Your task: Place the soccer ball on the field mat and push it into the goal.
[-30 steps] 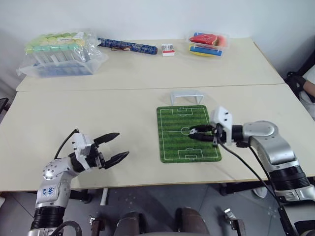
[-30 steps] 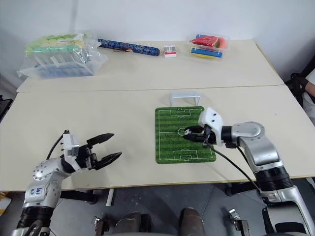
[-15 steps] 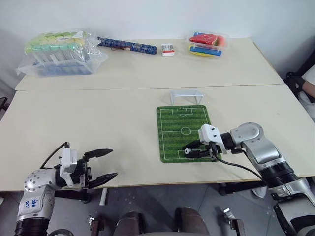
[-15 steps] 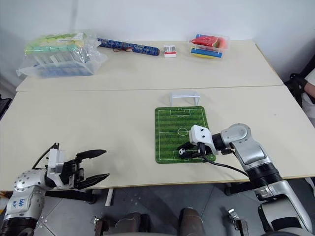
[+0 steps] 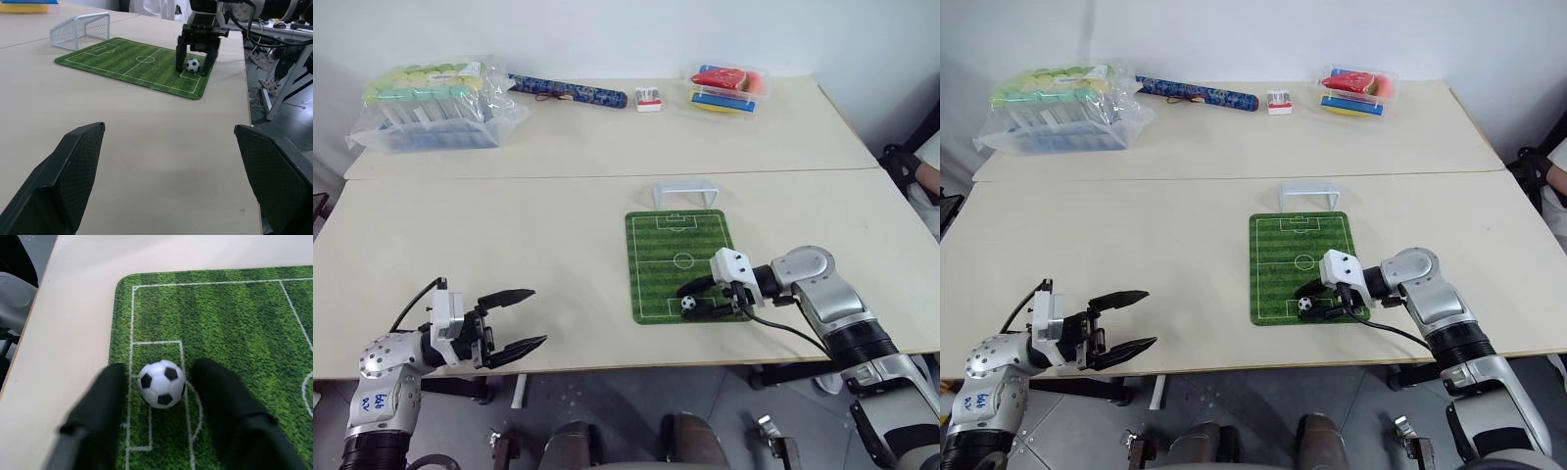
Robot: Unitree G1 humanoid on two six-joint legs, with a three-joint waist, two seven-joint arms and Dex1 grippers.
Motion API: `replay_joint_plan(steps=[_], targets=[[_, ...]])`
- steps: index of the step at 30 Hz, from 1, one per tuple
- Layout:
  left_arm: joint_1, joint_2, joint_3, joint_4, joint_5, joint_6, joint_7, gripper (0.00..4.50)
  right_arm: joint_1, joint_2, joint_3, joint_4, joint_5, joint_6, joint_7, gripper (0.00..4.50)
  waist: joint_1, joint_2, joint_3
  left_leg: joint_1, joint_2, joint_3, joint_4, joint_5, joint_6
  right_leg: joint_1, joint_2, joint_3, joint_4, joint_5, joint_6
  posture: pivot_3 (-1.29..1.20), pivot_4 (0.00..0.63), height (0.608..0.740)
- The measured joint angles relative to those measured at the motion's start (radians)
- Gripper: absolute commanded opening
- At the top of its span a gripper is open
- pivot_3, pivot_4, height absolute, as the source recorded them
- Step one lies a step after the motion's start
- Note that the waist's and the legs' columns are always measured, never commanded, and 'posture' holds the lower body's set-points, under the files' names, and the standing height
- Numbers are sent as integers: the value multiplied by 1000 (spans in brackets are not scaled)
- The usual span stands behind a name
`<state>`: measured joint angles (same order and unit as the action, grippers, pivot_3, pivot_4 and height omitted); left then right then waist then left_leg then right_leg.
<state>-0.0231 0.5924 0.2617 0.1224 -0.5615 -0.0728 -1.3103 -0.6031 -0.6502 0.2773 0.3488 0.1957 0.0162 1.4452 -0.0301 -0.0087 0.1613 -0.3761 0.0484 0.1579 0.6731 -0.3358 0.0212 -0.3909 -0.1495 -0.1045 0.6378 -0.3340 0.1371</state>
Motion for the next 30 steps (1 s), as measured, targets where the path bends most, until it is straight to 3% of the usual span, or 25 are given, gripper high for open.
replay_joint_plan(steps=[8,14,18,23,30], targets=[[-28,0,-1,1,0,7,9,4500,0,0,-1,-19,-6,-7,4,2779,0,0,0,0,0,0,1,0,0,0,0,0,1,0,0,0,150,740],[-42,0,-5,5,0,7,-2,4500,-19,-24,-21,-156,15,37,5,2779,0,0,0,-1,0,-1,1,-1,0,0,0,0,1,0,0,0,150,740],[-51,1,-7,10,0,7,-20,4500,-8,-66,-49,-289,41,129,-3,1844,3,0,0,-2,0,-3,3,-2,0,0,0,-2,1,0,0,0,150,740],[-65,1,-7,13,-1,6,-40,4500,75,-98,-55,-409,66,210,-19,88,3,0,0,-6,0,-5,9,-5,1,0,0,-4,1,0,0,0,150,740],[-69,-4,-3,13,-5,4,-36,4500,124,-93,-47,-418,61,225,-41,36,3,-1,0,-9,-1,-7,10,-5,1,-2,0,-7,1,0,0,0,150,740]])
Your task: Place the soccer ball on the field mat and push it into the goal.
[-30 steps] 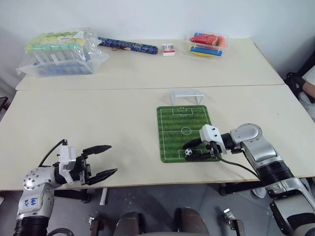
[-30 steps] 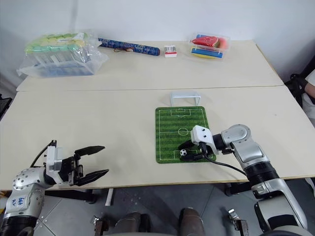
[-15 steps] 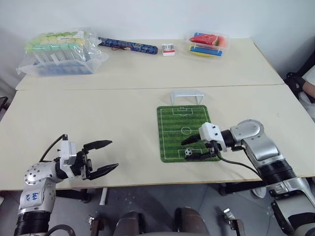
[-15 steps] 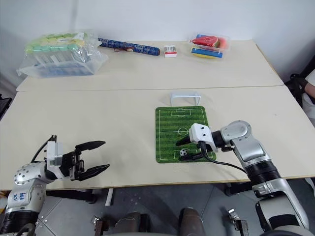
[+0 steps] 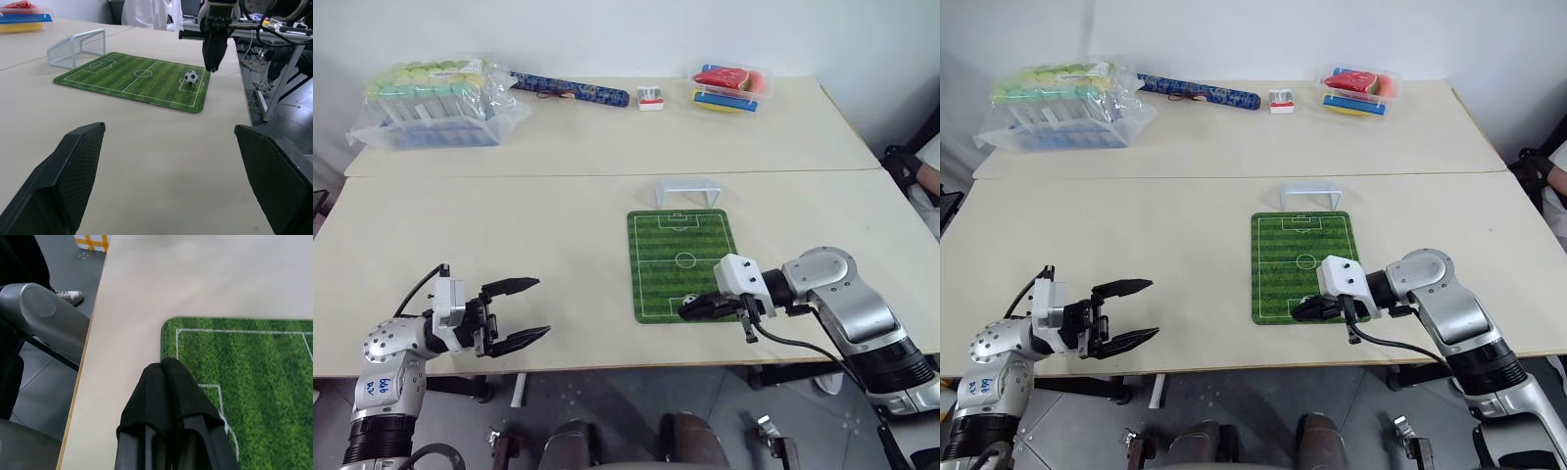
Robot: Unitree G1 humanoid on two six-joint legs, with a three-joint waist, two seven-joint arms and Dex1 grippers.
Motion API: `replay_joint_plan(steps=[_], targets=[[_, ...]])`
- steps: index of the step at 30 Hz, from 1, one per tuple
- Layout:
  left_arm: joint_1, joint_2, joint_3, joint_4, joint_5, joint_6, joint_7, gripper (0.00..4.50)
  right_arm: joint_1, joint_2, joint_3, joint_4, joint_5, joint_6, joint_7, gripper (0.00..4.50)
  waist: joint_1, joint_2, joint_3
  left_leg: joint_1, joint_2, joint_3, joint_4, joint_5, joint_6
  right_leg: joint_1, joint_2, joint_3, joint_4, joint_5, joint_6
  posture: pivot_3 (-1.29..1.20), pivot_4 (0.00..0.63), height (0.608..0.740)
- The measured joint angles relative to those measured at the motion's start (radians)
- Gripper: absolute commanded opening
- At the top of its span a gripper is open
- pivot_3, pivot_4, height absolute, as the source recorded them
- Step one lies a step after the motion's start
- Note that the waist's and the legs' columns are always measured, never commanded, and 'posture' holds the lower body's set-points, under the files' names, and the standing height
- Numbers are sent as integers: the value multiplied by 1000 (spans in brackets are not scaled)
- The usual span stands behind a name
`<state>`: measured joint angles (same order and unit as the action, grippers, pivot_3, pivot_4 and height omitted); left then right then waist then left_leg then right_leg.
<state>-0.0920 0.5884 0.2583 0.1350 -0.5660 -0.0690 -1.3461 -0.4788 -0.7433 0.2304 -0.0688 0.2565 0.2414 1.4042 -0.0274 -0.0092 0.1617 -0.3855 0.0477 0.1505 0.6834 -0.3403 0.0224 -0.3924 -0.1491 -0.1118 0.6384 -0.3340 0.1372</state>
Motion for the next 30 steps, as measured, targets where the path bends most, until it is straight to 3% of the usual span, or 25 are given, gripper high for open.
replay_joint_plan(steps=[9,19,27,30], targets=[[0,-6,18,-2,-20,-8,25,4500,-17,57,37,200,-61,-90,-23,36,-1,0,0,0,0,0,0,0,0,0,0,-1,-1,0,0,0,150,740],[-52,-9,16,13,-20,-7,35,4500,-333,101,-44,509,-131,-212,-193,36,-4,1,2,-1,0,-2,0,0,0,0,0,-3,1,0,0,0,150,740],[-99,-14,15,59,-19,26,91,4500,-360,75,-149,487,-97,-146,-242,36,-3,1,2,-3,-1,-3,0,0,0,0,0,-5,1,0,0,0,150,740],[-119,-20,17,77,-15,26,134,4500,-320,36,-171,450,-68,-107,-219,587,-1,1,3,-3,-1,-4,0,0,0,0,0,-5,1,0,0,0,150,740]])
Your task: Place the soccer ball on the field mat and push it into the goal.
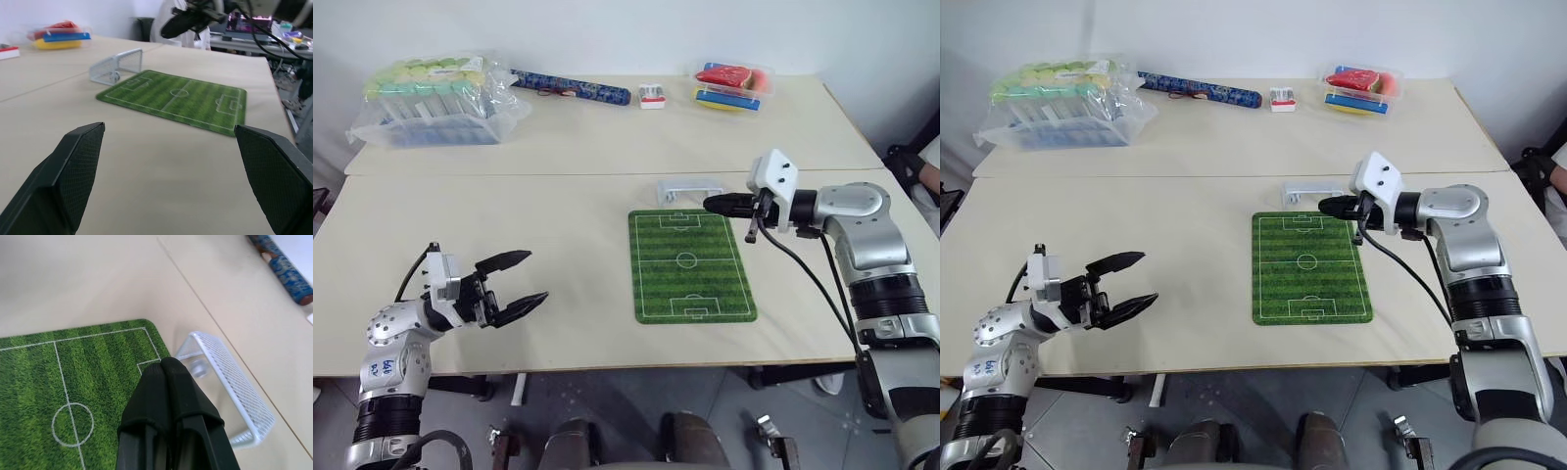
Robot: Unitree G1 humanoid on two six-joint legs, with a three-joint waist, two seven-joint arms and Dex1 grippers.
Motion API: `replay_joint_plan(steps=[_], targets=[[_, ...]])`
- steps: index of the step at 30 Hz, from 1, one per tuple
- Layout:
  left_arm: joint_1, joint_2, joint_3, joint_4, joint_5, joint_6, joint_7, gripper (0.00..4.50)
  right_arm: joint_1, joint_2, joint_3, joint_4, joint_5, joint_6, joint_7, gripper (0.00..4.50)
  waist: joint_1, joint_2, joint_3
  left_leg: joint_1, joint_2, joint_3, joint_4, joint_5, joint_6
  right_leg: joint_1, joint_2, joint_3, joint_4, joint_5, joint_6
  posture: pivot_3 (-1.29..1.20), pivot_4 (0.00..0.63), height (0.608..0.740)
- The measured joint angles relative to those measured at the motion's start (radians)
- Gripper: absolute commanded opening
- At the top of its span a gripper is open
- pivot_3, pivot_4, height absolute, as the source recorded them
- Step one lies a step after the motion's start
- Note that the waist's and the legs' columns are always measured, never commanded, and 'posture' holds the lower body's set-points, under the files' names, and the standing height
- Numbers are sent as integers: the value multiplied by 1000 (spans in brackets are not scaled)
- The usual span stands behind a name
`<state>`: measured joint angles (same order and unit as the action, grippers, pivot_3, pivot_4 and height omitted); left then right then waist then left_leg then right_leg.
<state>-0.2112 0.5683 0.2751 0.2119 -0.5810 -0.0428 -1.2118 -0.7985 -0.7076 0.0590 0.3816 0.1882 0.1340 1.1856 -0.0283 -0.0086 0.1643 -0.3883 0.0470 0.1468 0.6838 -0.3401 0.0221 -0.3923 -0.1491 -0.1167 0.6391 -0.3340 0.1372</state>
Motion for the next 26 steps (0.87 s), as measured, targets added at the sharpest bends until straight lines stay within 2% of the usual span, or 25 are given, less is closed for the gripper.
replay_joint_plan(steps=[7,11,12,18,26], targets=[[-20,10,38,5,15,25,116,4500,175,-115,-99,-20,81,13,110,2901,1,0,0,0,-1,0,0,0,0,0,0,0,-1,0,0,0,150,740],[-2,41,61,5,11,54,117,4500,275,-177,-183,54,147,-14,217,4265,1,-1,0,0,-1,1,0,0,0,1,0,0,-2,0,0,0,150,740],[4,48,67,5,6,65,115,4500,291,-185,-205,82,164,-30,243,4486,0,-1,0,0,-1,1,0,0,0,1,0,0,-2,0,0,0,150,740],[49,81,86,9,-5,95,63,4500,328,-206,-263,246,177,-136,309,4486,-2,0,1,2,0,3,0,0,0,1,0,0,-2,0,0,0,150,740],[69,100,126,49,-9,103,46,4500,341,-213,-265,403,158,-224,305,4486,0,0,1,2,1,3,1,0,0,1,0,1,-1,0,0,0,150,740]])
